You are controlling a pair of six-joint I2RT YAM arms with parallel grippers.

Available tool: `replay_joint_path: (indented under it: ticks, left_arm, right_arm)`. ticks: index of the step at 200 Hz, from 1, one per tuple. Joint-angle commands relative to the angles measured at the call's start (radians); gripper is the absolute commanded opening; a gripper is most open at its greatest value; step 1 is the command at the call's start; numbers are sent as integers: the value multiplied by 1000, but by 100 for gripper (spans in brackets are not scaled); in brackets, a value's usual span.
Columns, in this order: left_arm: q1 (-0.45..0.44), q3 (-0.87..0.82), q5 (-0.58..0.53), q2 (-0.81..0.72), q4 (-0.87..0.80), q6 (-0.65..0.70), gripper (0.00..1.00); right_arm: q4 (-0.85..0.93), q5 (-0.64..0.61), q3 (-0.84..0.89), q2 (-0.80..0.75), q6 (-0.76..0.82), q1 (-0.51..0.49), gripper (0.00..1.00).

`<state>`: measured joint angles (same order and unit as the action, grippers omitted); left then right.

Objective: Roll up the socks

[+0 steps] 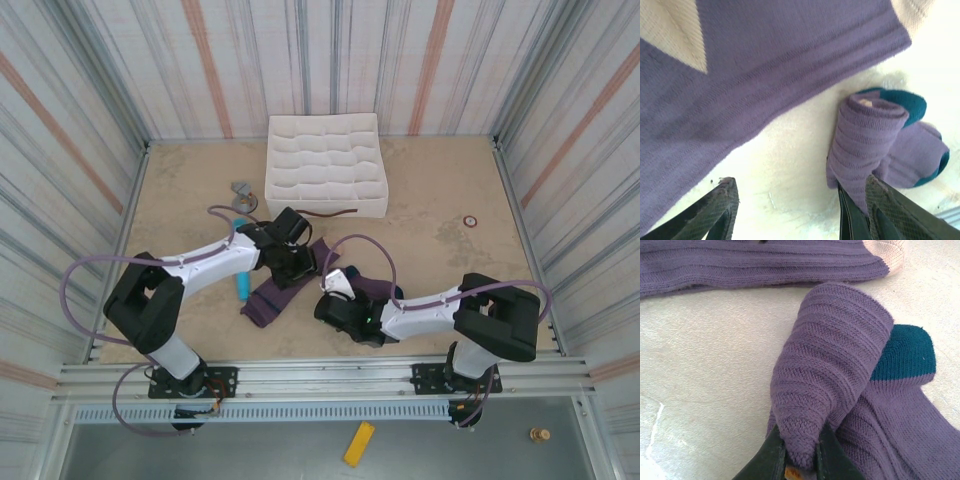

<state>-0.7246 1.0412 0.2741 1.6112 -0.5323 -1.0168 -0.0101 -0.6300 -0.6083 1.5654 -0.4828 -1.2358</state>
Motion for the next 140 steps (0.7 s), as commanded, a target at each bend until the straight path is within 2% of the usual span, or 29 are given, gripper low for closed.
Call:
replay_joint_path:
  ticks: [1, 64, 101, 140]
  left_arm:
    - [-18, 11, 53, 2, -19, 12, 67]
    - [-56, 10, 75, 72, 85, -58, 64]
    - [-52, -27, 65, 47, 145, -99, 63]
    - [-60, -29, 71, 34, 172, -111, 63]
  right_arm:
    - [156, 62, 52, 44, -27, 1, 0]
    - [44, 94, 125, -27, 0, -31, 0]
    - [45, 105, 141, -37, -36, -33, 0]
    - [10, 221, 199, -99, -121, -8, 0]
